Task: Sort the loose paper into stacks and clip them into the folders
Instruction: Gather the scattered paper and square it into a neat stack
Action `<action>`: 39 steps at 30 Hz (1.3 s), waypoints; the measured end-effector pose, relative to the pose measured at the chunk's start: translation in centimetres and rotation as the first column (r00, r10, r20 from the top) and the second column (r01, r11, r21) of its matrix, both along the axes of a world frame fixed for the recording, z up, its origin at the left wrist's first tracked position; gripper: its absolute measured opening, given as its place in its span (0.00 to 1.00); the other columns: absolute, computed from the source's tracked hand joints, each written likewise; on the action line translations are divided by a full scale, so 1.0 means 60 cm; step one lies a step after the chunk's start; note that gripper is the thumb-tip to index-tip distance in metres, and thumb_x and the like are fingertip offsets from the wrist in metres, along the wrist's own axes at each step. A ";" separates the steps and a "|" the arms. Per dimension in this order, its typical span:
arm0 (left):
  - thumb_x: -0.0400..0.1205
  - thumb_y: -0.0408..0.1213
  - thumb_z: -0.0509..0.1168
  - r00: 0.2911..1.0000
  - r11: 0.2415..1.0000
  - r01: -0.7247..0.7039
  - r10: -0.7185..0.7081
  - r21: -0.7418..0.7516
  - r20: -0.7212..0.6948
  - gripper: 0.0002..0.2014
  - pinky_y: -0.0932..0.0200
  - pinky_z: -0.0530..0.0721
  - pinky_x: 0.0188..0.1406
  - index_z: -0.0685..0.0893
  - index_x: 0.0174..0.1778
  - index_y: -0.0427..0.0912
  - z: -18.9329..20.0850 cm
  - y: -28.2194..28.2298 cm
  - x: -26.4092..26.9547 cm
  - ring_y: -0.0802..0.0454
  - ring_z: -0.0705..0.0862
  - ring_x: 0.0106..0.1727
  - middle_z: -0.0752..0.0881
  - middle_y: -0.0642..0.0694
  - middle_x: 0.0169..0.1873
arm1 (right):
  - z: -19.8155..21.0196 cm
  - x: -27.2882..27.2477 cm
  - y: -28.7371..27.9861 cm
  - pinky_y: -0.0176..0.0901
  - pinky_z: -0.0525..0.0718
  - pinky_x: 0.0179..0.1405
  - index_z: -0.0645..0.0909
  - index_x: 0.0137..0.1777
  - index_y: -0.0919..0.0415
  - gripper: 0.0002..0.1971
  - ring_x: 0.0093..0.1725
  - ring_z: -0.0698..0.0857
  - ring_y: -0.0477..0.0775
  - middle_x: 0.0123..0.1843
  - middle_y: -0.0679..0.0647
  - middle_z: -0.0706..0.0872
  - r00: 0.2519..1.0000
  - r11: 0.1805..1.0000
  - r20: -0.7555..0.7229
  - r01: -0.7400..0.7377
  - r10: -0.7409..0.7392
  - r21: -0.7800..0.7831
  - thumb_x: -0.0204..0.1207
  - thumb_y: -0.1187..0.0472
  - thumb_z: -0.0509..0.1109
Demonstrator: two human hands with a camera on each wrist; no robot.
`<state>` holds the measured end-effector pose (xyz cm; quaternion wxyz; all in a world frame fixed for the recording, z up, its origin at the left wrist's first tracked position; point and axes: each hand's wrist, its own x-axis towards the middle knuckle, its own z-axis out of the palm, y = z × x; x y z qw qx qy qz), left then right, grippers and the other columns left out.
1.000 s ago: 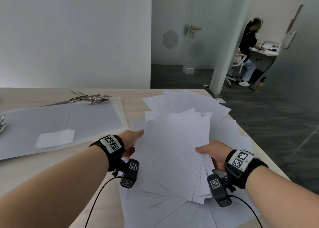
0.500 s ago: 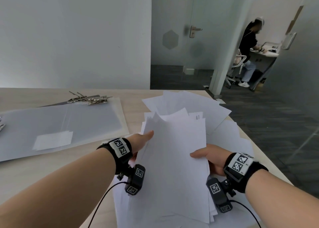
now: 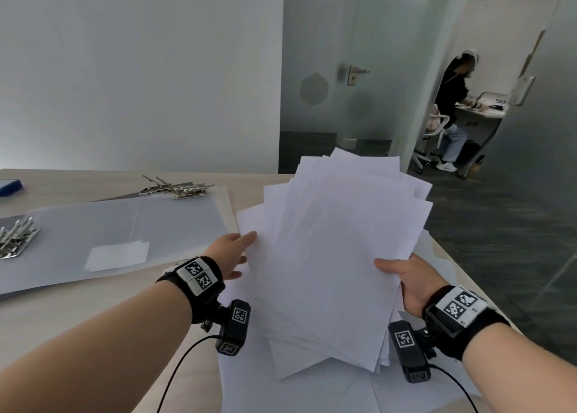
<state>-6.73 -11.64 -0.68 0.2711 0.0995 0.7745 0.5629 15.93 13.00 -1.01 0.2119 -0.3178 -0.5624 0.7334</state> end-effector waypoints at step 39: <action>0.67 0.31 0.78 0.950 0.771 0.289 -0.160 0.568 -0.267 0.24 0.54 0.89 0.47 0.85 0.60 0.41 0.101 0.041 0.054 0.44 0.91 0.54 0.92 0.43 0.54 | 0.081 -0.007 -0.039 0.46 0.87 0.61 0.88 0.55 0.59 0.13 0.58 0.91 0.54 0.54 0.53 0.94 0.952 0.913 -0.282 0.004 0.122 0.407 0.73 0.71 0.76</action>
